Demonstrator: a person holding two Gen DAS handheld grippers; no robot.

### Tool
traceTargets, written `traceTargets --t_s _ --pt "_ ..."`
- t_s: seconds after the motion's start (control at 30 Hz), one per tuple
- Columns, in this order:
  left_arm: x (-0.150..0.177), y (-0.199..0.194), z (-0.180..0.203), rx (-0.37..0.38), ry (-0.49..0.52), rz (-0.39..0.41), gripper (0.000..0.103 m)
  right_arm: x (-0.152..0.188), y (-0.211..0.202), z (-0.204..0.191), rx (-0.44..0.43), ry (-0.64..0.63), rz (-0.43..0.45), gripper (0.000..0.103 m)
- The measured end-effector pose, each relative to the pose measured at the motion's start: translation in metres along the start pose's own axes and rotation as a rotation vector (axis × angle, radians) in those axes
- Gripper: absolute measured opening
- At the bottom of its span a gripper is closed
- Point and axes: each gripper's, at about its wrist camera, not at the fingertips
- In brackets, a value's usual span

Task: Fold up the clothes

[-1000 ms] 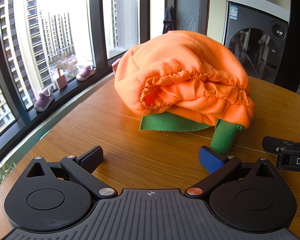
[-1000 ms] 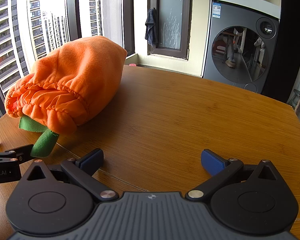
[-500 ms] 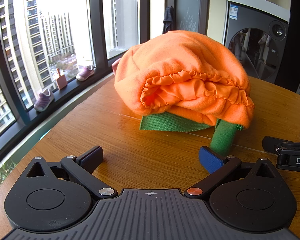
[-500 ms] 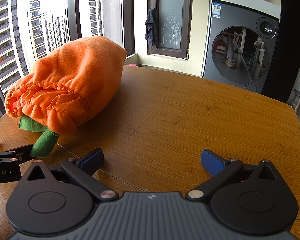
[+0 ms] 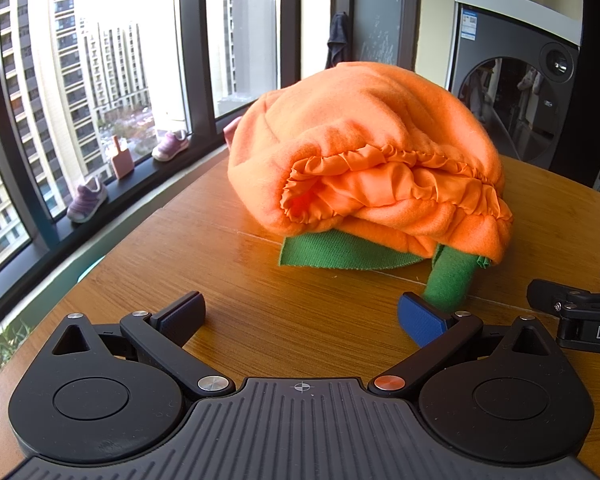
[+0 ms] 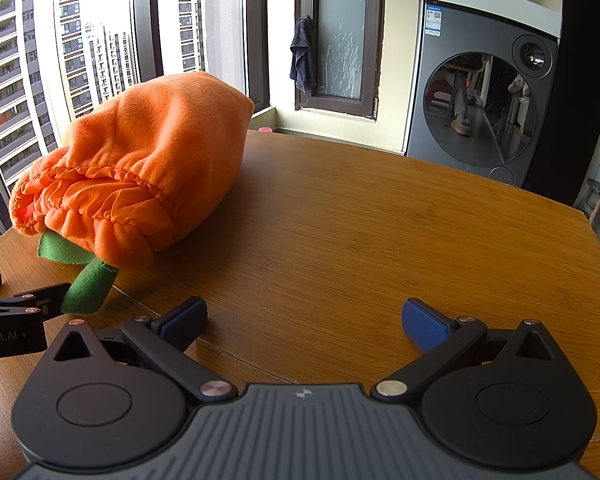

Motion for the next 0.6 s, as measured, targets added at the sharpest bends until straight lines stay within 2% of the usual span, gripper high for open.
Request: traceTargets --t_s 0.3,0.5,0.6 --pt "-0.002 0.002 -0.001 0.012 0.014 0.002 0.103 0.0 -0.001 0.0 0.0 0.0 0.0 0.103" --pt "-0.007 0.007 0.0 0.091 0.074 0.001 0.103 0.0 -0.001 0.0 0.0 0.0 0.0 0.103" --pt "-0.01 0.005 0.001 0.123 0.096 -0.053 0.103 0.0 -0.001 0.0 0.0 0.0 0.0 0.103"
Point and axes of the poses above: each gripper's, at about its wrist camera, not at the fingertips, and y roughly the way its jaws point, z to its right, x to its underside, and after that the axes turned 7 degrees about y, right-handed
